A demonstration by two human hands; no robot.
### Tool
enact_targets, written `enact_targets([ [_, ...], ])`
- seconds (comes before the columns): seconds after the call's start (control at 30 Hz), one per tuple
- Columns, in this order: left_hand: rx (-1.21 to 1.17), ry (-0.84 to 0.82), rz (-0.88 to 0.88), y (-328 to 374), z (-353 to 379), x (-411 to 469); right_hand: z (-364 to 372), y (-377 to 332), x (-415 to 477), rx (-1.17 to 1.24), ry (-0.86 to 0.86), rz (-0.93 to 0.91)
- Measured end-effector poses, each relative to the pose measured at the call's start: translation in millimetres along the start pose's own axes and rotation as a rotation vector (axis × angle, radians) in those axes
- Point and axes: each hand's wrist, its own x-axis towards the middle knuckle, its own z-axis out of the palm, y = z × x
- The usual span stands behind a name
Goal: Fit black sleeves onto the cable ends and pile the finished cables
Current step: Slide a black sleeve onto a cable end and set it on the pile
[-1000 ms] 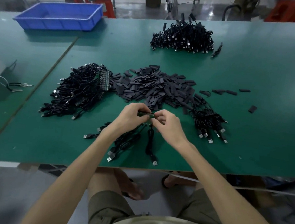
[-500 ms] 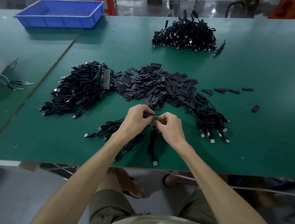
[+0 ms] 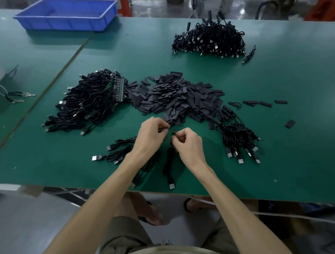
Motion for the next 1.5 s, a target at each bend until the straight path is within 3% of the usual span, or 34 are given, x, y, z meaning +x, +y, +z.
enact_targets([
  [0.2,0.051,0.043,-0.011,-30,-29,11,-22,9,4,0.251,0.045,0.064],
  [0.37,0.536,0.132,0.116,-34,-20,16,-31,12,9,0.368,0.059,0.044],
  [0.57,0.365,0.009,0.208,3,5,40,-35,26,7,0.283,0.055,-0.058],
  [0.9,0.531,-0.14,0.047,29,23,79,-36,32,8,0.304,0.046,-0.051],
  [1.13,0.62,-0.112,0.096,28,13,78,-34,34,10,0.277,0.037,-0.056],
  [1.3,0.535,-0.011,0.127,18,17,75,-31,34,10,0.273,0.037,-0.066],
  [1.5,0.448,-0.158,0.107,16,28,75,-31,33,9,0.273,0.032,-0.07],
])
